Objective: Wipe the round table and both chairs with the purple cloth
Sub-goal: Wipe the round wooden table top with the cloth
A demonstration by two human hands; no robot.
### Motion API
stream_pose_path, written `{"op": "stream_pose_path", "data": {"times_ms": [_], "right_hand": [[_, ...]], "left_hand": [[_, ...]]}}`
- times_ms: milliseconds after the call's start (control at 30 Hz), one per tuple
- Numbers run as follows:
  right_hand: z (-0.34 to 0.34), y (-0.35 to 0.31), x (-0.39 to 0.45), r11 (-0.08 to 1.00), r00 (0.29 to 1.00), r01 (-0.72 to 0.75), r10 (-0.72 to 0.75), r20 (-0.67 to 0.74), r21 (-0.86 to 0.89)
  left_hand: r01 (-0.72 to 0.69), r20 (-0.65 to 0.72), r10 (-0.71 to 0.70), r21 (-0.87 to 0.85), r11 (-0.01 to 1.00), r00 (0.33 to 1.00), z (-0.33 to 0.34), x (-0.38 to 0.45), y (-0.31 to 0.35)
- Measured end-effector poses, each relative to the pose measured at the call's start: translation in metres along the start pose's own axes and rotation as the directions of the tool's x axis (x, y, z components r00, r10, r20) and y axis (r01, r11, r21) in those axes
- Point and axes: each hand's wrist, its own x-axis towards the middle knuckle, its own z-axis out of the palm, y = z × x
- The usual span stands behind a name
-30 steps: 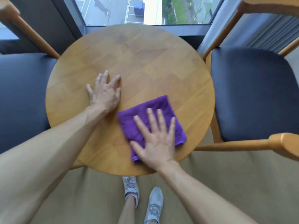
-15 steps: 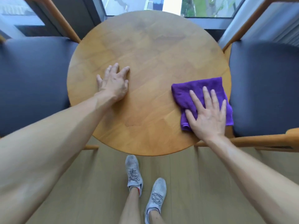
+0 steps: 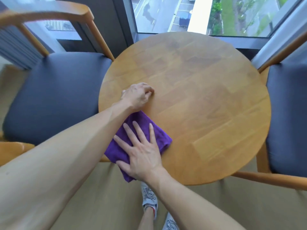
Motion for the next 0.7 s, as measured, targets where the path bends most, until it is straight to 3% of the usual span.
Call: {"op": "stream_pose_path", "data": {"times_ms": [133,300,400,533,600,700], "right_hand": [[-0.011,0.033,0.043,0.999,1.0,-0.012,0.011,-0.019,-0.037],[-0.029,0.115,0.057,0.973,0.969,-0.218,0.206,-0.133,-0.081],[-0.044,0.177,0.056,0.901,0.903,-0.419,0.399,-0.161,-0.114],[-0.059,0.231,0.067,0.759,0.756,-0.649,0.633,-0.167,-0.059],[-0.061,0.237,0.084,0.72,0.717,-0.692,0.678,-0.164,-0.051],[-0.064,0.239,0.116,0.72,0.718,-0.691,0.675,-0.169,-0.06]], "left_hand": [[-0.008,-0.034,0.007,-0.031,0.999,0.999,-0.009,0.006,-0.005],[-0.051,-0.223,0.029,-0.093,0.994,0.974,-0.021,0.029,-0.012],[-0.033,-0.265,0.026,-0.023,0.999,0.964,-0.029,0.049,-0.018],[-0.037,-0.238,0.063,0.11,0.993,0.969,-0.028,0.072,-0.029],[-0.025,-0.211,0.058,0.153,0.988,0.976,-0.026,0.08,-0.039],[-0.011,-0.21,0.045,0.16,0.987,0.977,-0.02,0.086,-0.049]]}}
